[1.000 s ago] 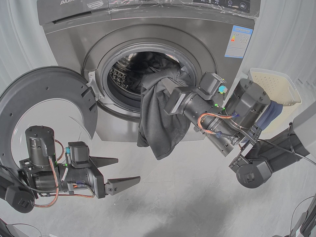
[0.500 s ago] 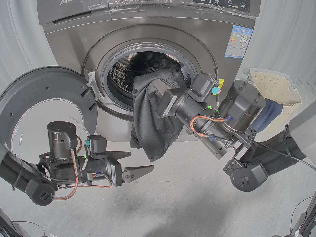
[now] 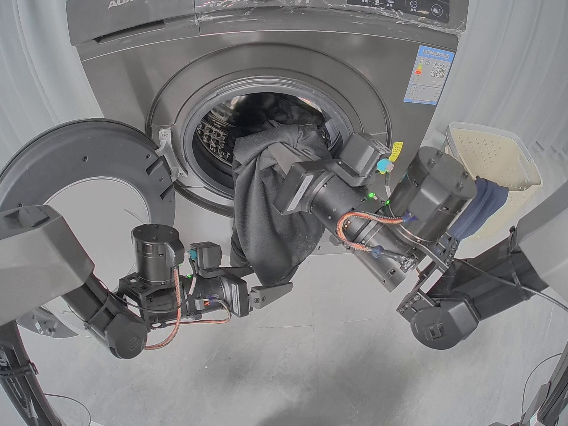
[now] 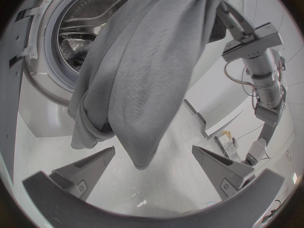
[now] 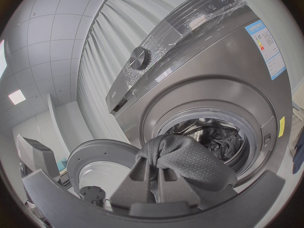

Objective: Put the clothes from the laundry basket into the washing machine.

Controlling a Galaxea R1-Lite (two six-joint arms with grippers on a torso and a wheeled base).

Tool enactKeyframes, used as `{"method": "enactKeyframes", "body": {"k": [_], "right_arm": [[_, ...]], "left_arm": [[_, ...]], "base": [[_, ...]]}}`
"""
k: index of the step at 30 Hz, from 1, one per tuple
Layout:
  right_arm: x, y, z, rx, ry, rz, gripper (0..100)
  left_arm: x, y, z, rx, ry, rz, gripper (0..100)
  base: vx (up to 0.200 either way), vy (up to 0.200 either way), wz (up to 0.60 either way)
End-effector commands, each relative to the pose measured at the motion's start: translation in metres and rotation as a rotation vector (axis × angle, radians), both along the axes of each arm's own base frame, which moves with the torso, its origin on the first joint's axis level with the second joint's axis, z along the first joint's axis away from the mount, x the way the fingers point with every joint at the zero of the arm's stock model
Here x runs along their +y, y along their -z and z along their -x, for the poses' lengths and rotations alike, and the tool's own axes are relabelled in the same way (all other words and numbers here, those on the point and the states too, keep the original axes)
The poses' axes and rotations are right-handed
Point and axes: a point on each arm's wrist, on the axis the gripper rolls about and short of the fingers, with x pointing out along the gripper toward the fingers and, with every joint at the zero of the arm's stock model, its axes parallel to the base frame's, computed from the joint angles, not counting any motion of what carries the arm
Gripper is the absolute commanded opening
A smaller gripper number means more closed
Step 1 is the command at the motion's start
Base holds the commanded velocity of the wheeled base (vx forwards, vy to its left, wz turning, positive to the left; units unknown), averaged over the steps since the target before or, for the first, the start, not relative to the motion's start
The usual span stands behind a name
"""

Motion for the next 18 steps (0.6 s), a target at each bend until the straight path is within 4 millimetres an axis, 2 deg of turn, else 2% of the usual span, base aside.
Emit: {"method": "enactKeyframes", "body": {"k": [1,7,14,15,18], "right_arm": [[0.001,0.000,0.001,-0.001,-0.004,-0.001,0],[0.004,0.004,0.002,0.000,-0.012,0.000,0],[0.004,0.004,0.001,-0.001,-0.008,0.000,0],[0.004,0.004,0.001,-0.001,-0.008,0.000,0],[0.004,0.004,0.001,-0.001,-0.006,0.000,0]], "left_arm": [[-0.005,0.018,-0.014,0.029,-0.008,-0.014,100],[-0.008,0.012,-0.022,-0.002,-0.009,0.008,100],[-0.012,0.001,-0.017,-0.031,-0.003,0.068,100],[-0.013,0.001,-0.016,-0.031,0.001,0.068,0],[-0.015,0.000,-0.011,-0.029,0.012,0.068,0]], "base": [[0.000,0.000,0.00],[0.000,0.000,0.00],[0.000,0.000,0.00],[0.000,0.000,0.00],[0.000,0.000,0.00]]}}
